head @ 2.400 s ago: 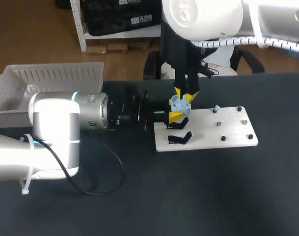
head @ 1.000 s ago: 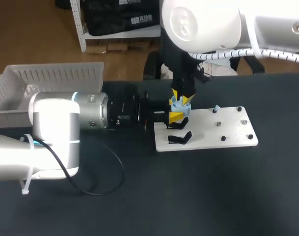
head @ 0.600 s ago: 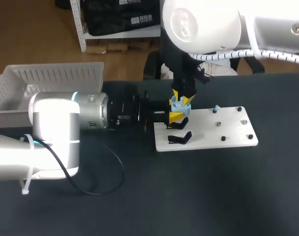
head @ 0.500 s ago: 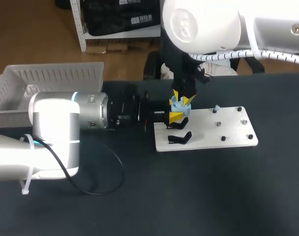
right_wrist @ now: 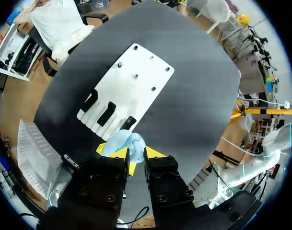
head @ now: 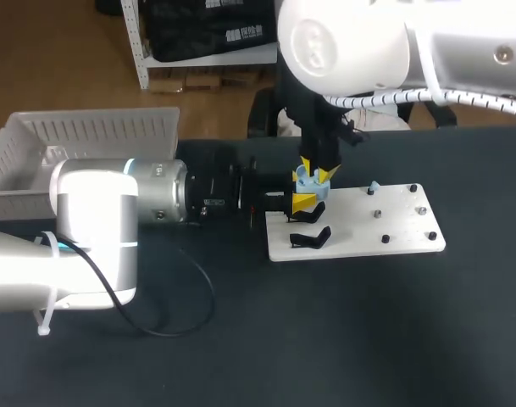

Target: Pick up each earbud case from the left stands, insert the matching earbuds, close the lid, and place the case in the box.

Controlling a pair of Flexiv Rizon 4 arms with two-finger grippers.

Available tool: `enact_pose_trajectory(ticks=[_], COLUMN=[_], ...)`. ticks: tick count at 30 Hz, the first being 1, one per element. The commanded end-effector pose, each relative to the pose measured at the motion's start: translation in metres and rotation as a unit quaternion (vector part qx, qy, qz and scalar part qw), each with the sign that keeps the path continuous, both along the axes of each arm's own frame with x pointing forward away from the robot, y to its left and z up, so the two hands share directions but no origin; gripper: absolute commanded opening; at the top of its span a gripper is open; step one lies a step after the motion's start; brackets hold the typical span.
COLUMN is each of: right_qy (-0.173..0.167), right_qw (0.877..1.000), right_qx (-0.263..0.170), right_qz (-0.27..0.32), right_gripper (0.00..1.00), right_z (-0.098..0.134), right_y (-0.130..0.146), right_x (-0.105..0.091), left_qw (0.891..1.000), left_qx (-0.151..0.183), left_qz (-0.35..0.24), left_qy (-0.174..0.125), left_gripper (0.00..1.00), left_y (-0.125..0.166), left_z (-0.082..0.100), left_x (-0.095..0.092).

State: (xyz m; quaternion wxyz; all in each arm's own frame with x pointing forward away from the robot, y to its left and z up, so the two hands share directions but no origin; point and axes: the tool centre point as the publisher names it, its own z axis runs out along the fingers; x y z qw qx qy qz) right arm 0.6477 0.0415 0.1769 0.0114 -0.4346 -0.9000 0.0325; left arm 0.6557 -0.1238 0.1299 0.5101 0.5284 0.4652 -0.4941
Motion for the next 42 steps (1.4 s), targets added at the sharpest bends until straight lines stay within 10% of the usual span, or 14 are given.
enact_pose_trajectory(ticks=[1, 17, 20, 22, 38, 42], right_qy=[0.003, 0.005, 0.006, 0.006, -0.073, -0.072], right_qw=[1.000, 1.000, 1.000, 1.000, 0.995, 0.992], right_qx=[0.000, -0.004, -0.004, -0.003, 0.055, 0.047], right_qz=[0.000, -0.003, -0.005, -0.006, 0.044, 0.092], right_gripper=[0.00, 0.00, 0.38, 0.47, 0.49, 0.69], right_z=[-0.001, -0.007, -0.008, -0.007, 0.031, 0.026], right_y=[0.001, 0.001, 0.001, 0.001, -0.025, -0.040], right_x=[0.002, 0.005, 0.005, 0.005, -0.012, -0.009], left_qw=[1.000, 1.000, 1.000, 1.000, 1.000, 1.000], left_qx=[-0.003, -0.003, -0.003, -0.003, -0.003, -0.003], left_qz=[0.001, 0.001, 0.001, 0.001, 0.001, 0.001], left_qy=[-0.002, -0.002, -0.002, -0.002, -0.002, -0.002], left_gripper=[0.00, 0.00, 0.00, 0.00, 0.00, 0.00], left_y=[0.000, 0.000, 0.000, 0.000, 0.000, 0.000], left_z=[-0.001, -0.001, -0.001, -0.001, -0.001, -0.001], left_x=[0.000, 0.000, 0.000, 0.000, 0.000, 0.000])
